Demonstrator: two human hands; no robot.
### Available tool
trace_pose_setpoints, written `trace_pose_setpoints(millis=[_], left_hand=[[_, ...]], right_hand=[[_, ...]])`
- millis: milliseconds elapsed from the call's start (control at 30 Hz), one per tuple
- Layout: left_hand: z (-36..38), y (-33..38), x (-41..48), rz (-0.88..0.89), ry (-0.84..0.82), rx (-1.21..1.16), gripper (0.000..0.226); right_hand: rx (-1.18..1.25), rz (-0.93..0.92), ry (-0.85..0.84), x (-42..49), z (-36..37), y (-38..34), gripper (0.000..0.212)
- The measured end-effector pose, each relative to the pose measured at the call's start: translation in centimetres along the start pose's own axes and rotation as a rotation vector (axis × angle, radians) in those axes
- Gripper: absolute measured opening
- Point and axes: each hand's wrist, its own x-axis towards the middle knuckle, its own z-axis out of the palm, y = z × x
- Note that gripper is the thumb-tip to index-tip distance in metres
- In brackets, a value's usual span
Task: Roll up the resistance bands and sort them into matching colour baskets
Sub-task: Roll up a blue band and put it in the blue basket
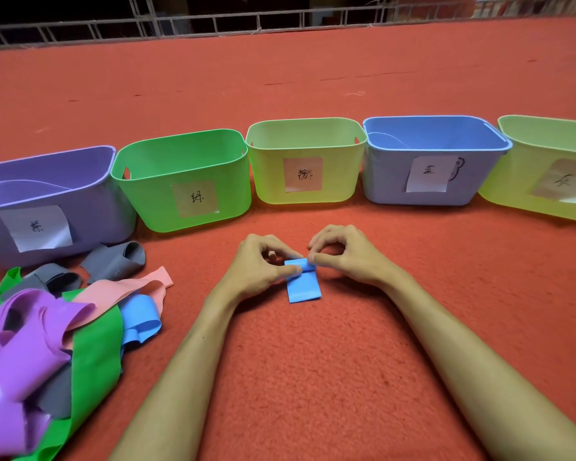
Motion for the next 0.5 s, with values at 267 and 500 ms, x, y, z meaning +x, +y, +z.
trace_pose_setpoints(millis=[267,500], left_hand=[[0.00,0.00,-0.06,0.010,0.017,0.009,0.027],[-0.32,0.32,0.04,-0.023,-0.062,-0.013,0.016]], right_hand=[[-0.021,-0.020,-0.009,-0.07,-0.02,0.04,0.009],[0.005,-0.013,-0.034,-0.18,-0.16,-0.16,0.020]])
